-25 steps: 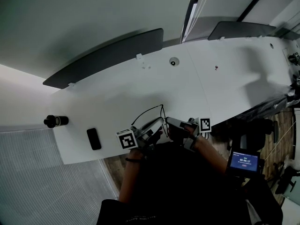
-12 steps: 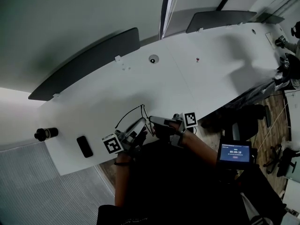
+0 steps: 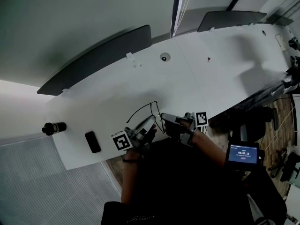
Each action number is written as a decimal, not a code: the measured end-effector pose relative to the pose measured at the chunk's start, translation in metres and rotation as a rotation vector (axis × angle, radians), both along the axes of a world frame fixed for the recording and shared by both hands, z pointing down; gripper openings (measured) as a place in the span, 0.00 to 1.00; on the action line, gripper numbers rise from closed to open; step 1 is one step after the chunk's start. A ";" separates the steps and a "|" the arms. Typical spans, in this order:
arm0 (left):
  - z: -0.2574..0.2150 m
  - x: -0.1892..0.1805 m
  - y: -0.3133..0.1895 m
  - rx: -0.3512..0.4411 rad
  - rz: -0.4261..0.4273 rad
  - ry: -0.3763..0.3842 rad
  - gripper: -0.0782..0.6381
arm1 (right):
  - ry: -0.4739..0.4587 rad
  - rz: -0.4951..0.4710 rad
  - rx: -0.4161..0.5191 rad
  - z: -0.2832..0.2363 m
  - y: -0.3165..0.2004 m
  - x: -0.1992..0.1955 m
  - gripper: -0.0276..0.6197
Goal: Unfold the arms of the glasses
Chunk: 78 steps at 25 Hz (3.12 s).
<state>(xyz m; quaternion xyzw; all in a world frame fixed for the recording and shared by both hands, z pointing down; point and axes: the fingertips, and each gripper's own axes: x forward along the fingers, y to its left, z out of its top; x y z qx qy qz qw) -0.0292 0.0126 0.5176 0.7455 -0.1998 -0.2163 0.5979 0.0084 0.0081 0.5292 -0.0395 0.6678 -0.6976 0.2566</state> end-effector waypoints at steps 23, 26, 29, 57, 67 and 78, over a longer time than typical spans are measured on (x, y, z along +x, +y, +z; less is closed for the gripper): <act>0.003 -0.015 -0.004 -0.016 -0.042 -0.007 0.14 | 0.049 0.128 -0.021 0.010 -0.018 0.021 0.05; 0.002 -0.016 -0.004 -0.017 -0.045 -0.005 0.13 | 0.060 0.155 -0.029 0.012 -0.022 0.026 0.05; 0.001 -0.016 -0.004 -0.016 -0.051 0.002 0.13 | 0.057 0.183 -0.032 0.012 -0.025 0.031 0.05; 0.008 -0.025 0.009 -0.036 -0.116 0.068 0.14 | 0.054 0.343 -0.047 0.015 -0.040 0.054 0.05; 0.008 -0.054 0.004 0.071 -0.224 0.038 0.33 | 0.019 0.344 -0.057 0.012 -0.040 0.056 0.05; 0.020 -0.131 0.001 0.047 -0.547 0.141 0.32 | 0.010 0.373 -0.041 0.010 -0.041 0.063 0.05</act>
